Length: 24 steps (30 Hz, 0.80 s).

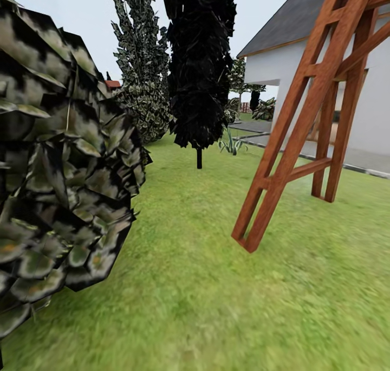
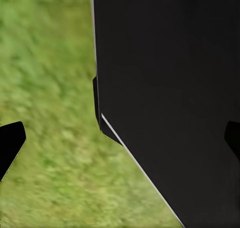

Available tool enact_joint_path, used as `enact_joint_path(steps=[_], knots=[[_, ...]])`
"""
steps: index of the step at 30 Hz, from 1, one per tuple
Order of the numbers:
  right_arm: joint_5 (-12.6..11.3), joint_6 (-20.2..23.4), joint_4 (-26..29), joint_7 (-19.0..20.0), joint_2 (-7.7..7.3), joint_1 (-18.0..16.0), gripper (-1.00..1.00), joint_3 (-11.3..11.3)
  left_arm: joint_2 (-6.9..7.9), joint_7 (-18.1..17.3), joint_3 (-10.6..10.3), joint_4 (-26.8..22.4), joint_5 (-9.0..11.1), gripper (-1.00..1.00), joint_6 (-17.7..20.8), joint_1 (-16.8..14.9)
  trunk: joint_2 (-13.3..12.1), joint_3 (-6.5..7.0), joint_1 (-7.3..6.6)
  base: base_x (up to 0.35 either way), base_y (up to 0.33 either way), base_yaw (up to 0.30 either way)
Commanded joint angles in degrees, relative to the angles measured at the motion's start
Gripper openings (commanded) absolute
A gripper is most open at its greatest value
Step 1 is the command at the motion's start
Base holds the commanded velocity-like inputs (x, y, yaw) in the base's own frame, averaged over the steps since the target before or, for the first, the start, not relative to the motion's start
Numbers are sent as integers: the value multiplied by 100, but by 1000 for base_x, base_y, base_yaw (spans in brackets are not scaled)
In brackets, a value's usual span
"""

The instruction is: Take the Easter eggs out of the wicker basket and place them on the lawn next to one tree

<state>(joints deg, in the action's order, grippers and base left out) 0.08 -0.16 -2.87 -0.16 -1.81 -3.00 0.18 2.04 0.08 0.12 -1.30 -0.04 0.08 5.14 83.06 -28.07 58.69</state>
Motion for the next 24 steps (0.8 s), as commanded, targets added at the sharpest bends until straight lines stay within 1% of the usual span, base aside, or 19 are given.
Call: enact_joint_path(steps=[1,9,15,24], knots=[[1,-2,-12,-2,0,-8,100,1,-1,1,2,-14,1,100,1,4,2,-4,3,335,0,0],[1,-2,-12,-2,3,-8,100,8,3,1,4,-14,3,100,1,4,2,-4,3,335,0,-6],[2,-2,-12,-2,-1,-8,100,0,-1,1,5,-12,0,100,1,4,2,-4,3,335,0,-182],[1,-2,-12,-2,3,-8,100,8,-2,1,4,-11,-2,100,1,4,2,-4,3,335,0,-28]])
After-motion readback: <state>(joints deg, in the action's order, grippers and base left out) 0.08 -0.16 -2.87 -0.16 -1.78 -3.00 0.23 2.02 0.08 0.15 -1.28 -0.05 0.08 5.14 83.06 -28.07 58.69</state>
